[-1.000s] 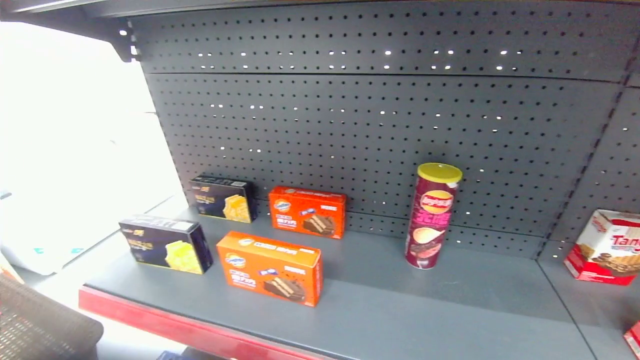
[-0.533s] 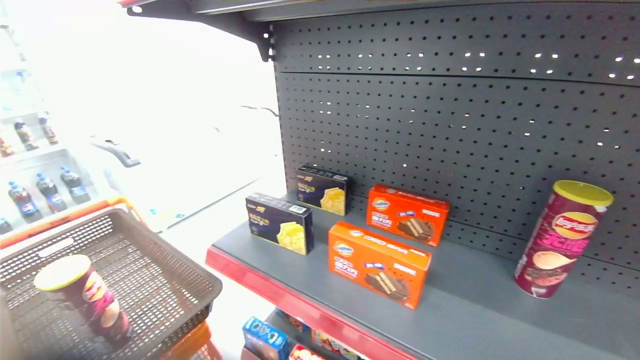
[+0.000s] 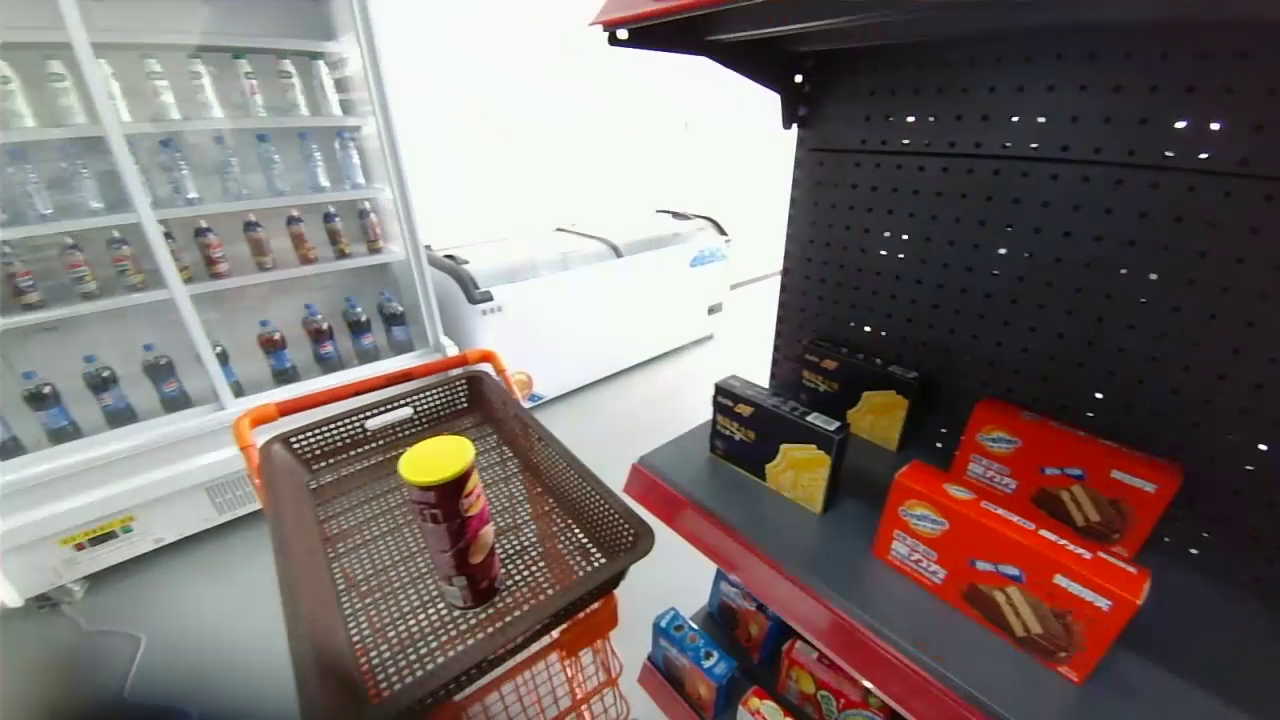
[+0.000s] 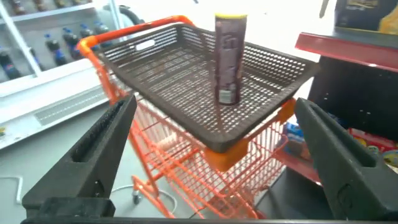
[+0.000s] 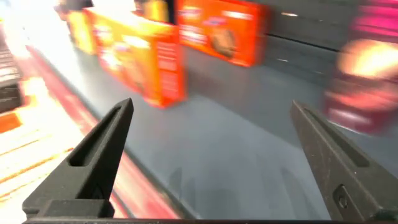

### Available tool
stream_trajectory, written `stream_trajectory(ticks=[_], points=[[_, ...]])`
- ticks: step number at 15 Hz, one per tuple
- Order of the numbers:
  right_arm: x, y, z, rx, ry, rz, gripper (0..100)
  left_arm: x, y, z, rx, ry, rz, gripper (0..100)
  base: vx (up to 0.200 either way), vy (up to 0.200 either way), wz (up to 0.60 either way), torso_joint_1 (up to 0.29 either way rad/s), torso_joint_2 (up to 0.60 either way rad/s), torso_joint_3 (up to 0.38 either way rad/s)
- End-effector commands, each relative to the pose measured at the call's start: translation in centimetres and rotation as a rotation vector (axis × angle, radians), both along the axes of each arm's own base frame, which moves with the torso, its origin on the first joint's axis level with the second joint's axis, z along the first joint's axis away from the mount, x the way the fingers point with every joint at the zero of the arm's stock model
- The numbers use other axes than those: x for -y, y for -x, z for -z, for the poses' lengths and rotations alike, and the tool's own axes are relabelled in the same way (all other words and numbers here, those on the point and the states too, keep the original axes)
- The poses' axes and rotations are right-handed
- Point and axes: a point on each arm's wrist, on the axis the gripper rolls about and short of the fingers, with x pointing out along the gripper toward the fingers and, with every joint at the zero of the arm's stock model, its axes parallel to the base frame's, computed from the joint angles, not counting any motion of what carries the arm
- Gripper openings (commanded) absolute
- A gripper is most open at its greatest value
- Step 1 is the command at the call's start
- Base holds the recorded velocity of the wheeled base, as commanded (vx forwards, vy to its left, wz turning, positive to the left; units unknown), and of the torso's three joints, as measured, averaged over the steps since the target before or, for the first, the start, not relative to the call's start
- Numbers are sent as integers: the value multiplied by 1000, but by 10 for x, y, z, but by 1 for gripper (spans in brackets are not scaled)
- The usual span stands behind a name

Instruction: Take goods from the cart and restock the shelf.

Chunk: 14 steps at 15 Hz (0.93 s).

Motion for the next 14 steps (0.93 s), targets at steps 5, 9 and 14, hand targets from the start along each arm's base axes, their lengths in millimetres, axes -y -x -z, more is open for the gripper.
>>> stream_trajectory(ticks=[5, 9, 14], points=[[0, 0, 0, -1, 0, 0, 100, 0, 5, -41, 48, -18, -3, 100, 0, 0, 0, 0, 0, 0], [0, 0, 0, -1, 0, 0, 100, 0, -39, -138, -53, -20, -23, 100, 0, 0, 0, 0, 0, 0], [0, 0, 0, -1, 0, 0, 100, -1, -138, -176, -239, 2, -24, 100, 0, 0, 0, 0, 0, 0]])
